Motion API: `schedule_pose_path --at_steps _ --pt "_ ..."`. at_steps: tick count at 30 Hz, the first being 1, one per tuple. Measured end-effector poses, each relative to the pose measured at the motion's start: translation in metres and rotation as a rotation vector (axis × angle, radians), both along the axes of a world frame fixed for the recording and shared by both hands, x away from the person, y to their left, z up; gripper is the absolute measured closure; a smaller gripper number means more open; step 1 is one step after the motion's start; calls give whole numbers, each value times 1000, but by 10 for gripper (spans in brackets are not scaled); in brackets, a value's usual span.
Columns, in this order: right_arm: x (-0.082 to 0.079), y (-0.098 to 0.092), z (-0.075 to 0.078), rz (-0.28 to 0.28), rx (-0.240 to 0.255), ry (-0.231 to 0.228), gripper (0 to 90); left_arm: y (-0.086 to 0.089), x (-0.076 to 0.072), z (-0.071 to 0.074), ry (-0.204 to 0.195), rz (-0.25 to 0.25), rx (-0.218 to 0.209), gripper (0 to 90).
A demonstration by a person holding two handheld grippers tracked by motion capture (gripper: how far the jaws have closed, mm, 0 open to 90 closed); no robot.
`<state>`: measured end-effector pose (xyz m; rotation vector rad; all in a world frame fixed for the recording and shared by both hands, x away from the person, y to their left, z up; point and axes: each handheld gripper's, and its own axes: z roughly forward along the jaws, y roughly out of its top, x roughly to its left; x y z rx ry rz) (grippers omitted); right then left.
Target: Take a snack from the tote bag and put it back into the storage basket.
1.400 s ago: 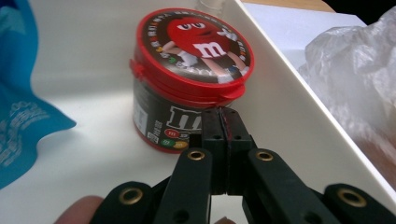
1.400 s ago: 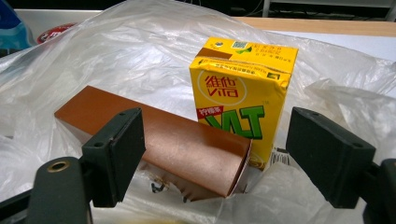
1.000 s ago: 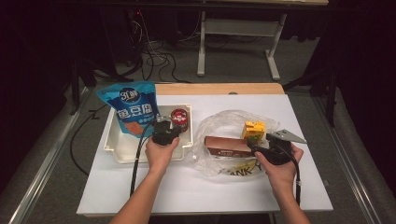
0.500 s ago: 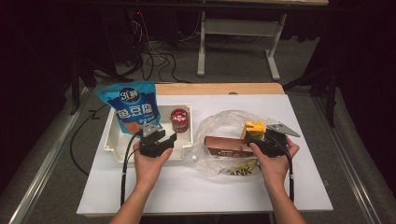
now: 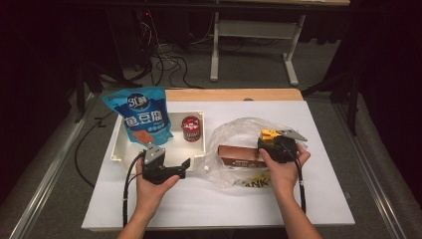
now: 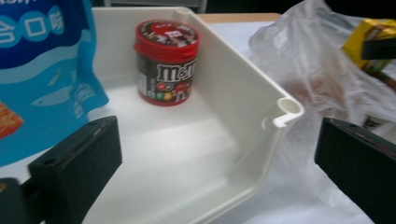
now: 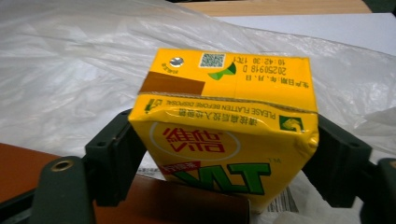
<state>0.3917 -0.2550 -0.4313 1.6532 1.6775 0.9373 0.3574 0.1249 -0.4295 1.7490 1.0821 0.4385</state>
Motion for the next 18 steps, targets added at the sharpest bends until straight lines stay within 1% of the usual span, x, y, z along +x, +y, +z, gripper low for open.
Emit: schedule_pose_path --at_steps 1,3,4,5,6,8,9,10,13,14,18 --pt "0 0 -1 -9 -6 3 243 1 -1 1 -4 3 10 4" --pt "-1 -1 -2 -9 -8 -9 267 3 -1 2 2 -5 -13 4" --pt "-2 0 -2 -14 -14 -21 293 4 -2 2 0 -9 -19 4" --pt "-3 0 -1 -19 -25 -28 298 4 -2 3 0 -11 -24 4" --pt "-3 0 -1 -19 -21 -25 299 5 -2 4 -1 -20 -37 4" --pt "-3 -2 -1 -10 -17 -30 303 6 -3 4 3 -24 -45 4" --pt "-3 -3 -1 0 -20 -33 304 6 -3 4 3 -24 -44 5" --pt "-4 -4 0 0 -13 -31 305 5 -3 3 3 -25 -36 6" --pt "-5 -7 2 0 -4 -42 306 5 -3 3 6 -28 -37 11" --pt "-7 -10 8 10 5 -59 306 4 -3 4 3 -28 -45 13" --pt "-10 -11 20 31 0 -76 306 3 -5 6 -3 -38 -50 11"
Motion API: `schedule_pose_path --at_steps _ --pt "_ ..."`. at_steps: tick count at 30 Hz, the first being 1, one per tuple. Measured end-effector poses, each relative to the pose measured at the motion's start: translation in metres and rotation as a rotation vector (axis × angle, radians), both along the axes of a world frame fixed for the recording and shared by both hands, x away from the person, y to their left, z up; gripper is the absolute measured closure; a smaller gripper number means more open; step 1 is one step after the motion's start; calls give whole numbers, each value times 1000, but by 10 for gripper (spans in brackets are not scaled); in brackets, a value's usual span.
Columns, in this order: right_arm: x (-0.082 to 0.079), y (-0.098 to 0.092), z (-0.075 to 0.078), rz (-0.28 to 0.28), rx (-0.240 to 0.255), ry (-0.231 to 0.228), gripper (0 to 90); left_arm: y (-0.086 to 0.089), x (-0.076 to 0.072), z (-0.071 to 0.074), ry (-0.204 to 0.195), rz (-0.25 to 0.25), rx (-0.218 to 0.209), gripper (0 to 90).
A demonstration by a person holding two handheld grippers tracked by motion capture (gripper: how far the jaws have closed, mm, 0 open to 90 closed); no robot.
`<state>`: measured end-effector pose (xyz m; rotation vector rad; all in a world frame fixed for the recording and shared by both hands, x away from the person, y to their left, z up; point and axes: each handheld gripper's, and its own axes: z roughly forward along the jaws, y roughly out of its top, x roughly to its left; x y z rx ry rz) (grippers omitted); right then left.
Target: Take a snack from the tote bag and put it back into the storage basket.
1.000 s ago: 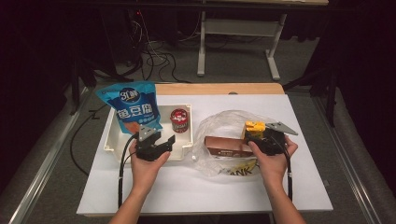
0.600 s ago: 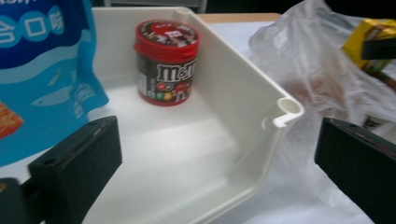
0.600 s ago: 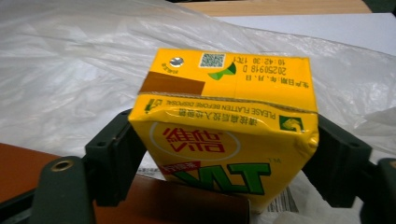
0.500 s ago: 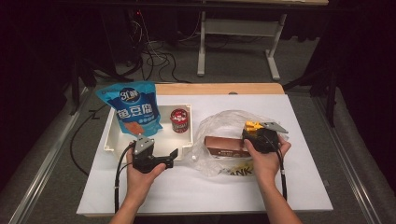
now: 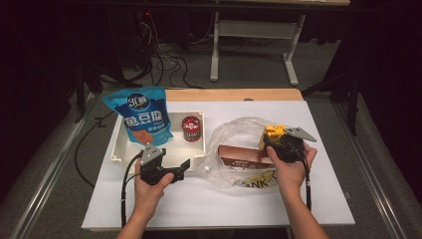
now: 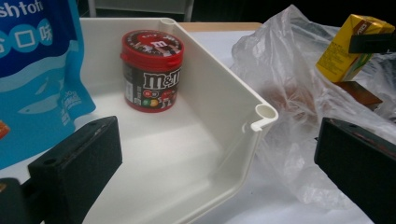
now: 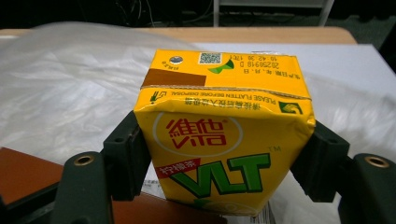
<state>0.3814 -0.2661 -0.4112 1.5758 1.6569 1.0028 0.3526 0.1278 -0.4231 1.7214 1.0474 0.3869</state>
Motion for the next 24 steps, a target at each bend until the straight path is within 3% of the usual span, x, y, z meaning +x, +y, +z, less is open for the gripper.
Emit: schedule_pose_path --at_steps 5,12,24 --pt "-5 -2 17 48 29 -26 306 -4 -3 3 -5 -15 1 12" --pt "-12 1 35 118 31 -52 307 -10 -6 5 -11 -39 -7 16" --pt "-31 12 51 209 46 -67 307 -22 -16 14 -45 -76 -20 32"
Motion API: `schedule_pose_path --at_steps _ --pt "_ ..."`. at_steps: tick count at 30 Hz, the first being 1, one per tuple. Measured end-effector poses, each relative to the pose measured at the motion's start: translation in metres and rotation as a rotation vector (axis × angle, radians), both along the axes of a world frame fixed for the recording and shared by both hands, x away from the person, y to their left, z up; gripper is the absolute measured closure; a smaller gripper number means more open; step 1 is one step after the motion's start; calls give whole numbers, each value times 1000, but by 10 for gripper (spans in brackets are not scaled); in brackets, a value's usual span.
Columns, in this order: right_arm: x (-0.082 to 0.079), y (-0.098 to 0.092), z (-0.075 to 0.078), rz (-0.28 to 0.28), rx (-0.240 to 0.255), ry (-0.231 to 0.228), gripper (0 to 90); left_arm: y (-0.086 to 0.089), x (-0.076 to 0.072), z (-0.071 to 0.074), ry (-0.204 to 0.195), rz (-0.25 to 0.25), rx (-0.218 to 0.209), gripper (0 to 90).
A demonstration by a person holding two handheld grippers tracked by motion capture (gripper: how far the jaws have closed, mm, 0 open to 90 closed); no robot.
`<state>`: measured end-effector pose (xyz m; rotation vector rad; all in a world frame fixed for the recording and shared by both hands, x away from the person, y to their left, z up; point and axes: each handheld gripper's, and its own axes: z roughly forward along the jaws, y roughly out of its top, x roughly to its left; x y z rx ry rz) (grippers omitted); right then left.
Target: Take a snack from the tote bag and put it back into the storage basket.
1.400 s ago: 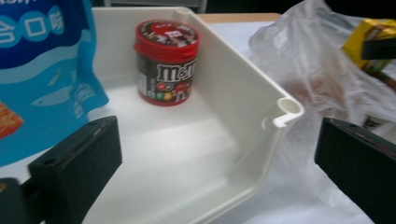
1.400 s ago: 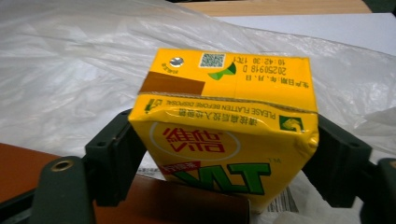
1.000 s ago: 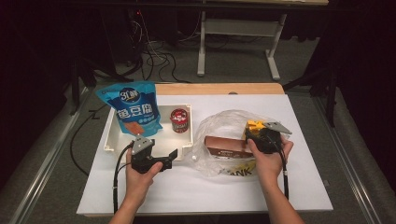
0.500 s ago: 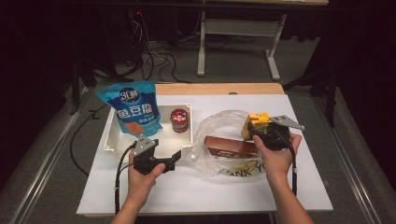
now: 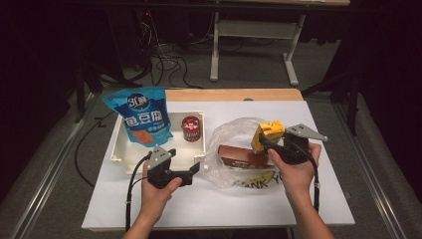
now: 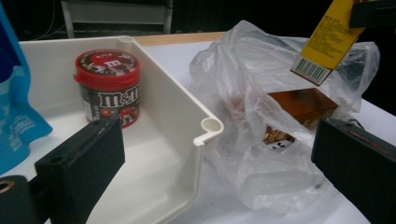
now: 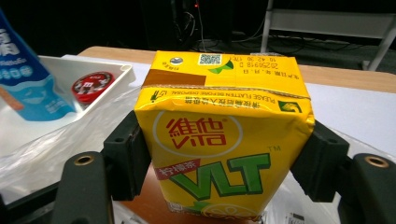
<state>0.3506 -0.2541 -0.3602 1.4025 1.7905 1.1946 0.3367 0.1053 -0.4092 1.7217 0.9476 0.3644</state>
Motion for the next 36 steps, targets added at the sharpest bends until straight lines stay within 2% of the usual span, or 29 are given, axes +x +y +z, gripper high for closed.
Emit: schedule_pose_path --at_steps 5,10,16,17,20,24,27,30,33,36 --pt "-10 0 3 21 18 -4 308 -5 -5 5 -11 -20 -9 37" --pt "-20 1 3 40 14 1 308 -9 -10 9 -20 -34 -17 43" --pt "-33 1 4 63 16 1 309 -16 -17 12 -45 -48 -11 58" --pt "-37 1 4 72 17 6 309 -19 -20 13 -61 -55 3 60" --pt "-43 1 2 85 18 12 309 -25 -22 12 -52 -80 0 58" --pt "-51 5 1 83 -5 4 309 -30 -24 10 -46 -91 9 54" --pt "-56 8 -3 108 4 8 309 -36 -28 8 -49 -106 24 55" --pt "-58 9 -5 112 10 16 309 -38 -31 8 -48 -120 11 56" --pt "-60 10 -7 128 26 31 309 -43 -35 8 -55 -137 24 62" --pt "-62 15 -7 136 20 33 309 -50 -39 8 -61 -160 31 71"
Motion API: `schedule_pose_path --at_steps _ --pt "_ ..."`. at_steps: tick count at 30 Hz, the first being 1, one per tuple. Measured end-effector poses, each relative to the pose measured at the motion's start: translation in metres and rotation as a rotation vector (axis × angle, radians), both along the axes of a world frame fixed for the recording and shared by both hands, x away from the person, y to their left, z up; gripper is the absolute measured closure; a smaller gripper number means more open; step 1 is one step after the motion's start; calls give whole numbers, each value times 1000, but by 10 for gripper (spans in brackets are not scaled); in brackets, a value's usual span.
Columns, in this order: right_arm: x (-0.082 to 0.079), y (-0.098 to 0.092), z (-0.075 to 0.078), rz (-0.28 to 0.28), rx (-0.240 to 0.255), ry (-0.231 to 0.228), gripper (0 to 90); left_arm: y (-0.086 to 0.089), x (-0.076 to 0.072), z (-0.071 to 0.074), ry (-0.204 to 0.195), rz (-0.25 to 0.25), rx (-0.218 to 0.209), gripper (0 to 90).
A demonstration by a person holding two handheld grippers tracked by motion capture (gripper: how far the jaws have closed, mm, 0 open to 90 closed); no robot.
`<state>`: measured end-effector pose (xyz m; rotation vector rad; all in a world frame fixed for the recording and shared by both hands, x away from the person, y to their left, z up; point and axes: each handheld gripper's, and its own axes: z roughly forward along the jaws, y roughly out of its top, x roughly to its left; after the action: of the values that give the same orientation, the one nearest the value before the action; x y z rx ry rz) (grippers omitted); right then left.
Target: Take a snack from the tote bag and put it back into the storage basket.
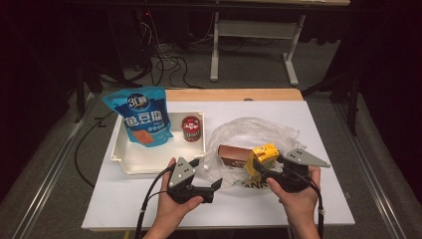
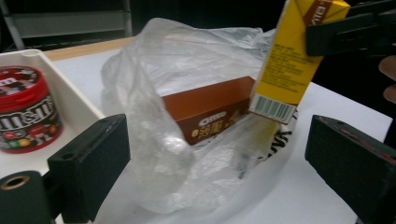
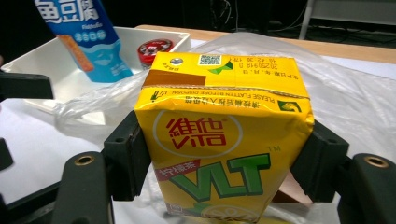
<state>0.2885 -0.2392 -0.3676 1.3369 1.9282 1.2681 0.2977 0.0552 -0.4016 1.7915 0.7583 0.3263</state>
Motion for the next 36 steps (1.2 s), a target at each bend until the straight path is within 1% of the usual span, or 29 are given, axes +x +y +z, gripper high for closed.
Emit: schedule_pose_path --at_steps 4,6,9,12,14,16,23,27,31,36 --pt "-5 7 2 22 -4 -14 309 -8 -5 0 -11 -25 9 77" --pt "-7 10 3 29 1 -12 309 -11 -7 -1 -15 -40 16 85" --pt "-8 16 2 41 -7 -10 309 -16 -8 -3 -17 -55 25 102" --pt "-9 21 1 56 0 -5 309 -19 -9 -5 -19 -63 33 118" --pt "-10 26 0 66 -9 -10 309 -21 -11 -6 -21 -70 40 128" --pt "-11 28 0 72 -3 -6 309 -24 -12 -6 -25 -76 43 133" --pt "-14 36 2 92 6 -11 309 -31 -15 -9 -33 -86 69 155" --pt "-16 40 2 104 1 -12 308 -33 -17 -8 -45 -85 68 162" --pt "-18 43 4 114 3 -15 309 -35 -20 -4 -56 -95 64 165" --pt "-21 47 6 130 6 -18 308 -39 -19 -6 -53 -97 78 178"
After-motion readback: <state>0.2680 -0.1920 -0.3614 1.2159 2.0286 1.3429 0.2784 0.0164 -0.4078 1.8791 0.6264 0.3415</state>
